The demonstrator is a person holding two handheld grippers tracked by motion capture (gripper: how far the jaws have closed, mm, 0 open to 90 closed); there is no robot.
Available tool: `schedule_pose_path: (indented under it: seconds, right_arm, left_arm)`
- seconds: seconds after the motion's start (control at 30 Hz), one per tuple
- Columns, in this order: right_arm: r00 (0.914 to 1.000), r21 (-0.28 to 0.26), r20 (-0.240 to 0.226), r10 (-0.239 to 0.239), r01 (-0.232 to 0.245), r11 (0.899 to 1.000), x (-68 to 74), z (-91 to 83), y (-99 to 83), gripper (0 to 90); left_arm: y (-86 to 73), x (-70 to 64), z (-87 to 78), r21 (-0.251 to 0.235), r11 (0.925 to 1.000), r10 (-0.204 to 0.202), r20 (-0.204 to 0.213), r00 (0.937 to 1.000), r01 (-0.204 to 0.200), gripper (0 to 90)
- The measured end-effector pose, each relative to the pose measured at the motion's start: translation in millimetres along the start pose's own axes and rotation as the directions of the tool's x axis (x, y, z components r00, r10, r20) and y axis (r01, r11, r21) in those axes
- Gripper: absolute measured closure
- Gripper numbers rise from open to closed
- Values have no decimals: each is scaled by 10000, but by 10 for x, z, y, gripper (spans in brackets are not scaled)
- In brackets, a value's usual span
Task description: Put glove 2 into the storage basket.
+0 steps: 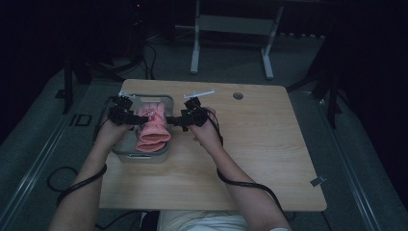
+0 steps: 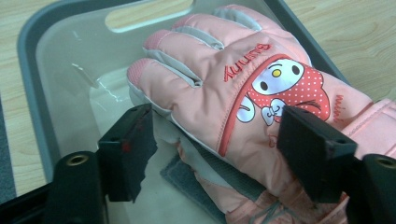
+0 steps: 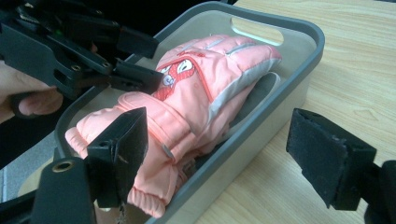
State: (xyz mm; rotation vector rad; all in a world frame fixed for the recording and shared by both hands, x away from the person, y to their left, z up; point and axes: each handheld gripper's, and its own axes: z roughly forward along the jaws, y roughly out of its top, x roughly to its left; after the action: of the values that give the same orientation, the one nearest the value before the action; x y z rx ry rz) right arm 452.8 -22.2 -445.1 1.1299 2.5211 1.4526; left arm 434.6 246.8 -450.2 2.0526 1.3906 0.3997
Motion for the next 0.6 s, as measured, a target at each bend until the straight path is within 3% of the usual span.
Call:
schedule_pose_path:
  seconds: [0.07,0.13,0.2,0.33,0.4,0.6]
  right_arm:
    - [10000,-53,8,-7,7,10000,-9,-23,-7,208]
    - [10000,-99,-13,-15,15,10000,-16,-41,-15,207]
    - [10000,-104,-19,-23,23,9999,-19,-55,-22,208]
    - [9999,-101,1,-128,128,9999,-20,-78,-53,207]
    - [9999,-120,49,-163,164,9998,-26,-87,-69,207]
    - [9996,-120,86,-257,259,9996,-32,-120,-101,207]
  left_arm:
    - [2,4,-42,-197,9998,-9,110,9999,11,237]
    - [5,-3,-84,-411,9992,-12,343,9994,27,153]
    - [2,-25,-132,-700,9975,63,287,9996,-43,136]
    - [-16,-89,-240,-1385,9901,277,412,9988,-218,32]
    - [-22,-136,-276,-1503,9880,453,524,9976,-370,31]
    - [-10,-288,-344,-1664,9814,1014,279,9945,-954,29]
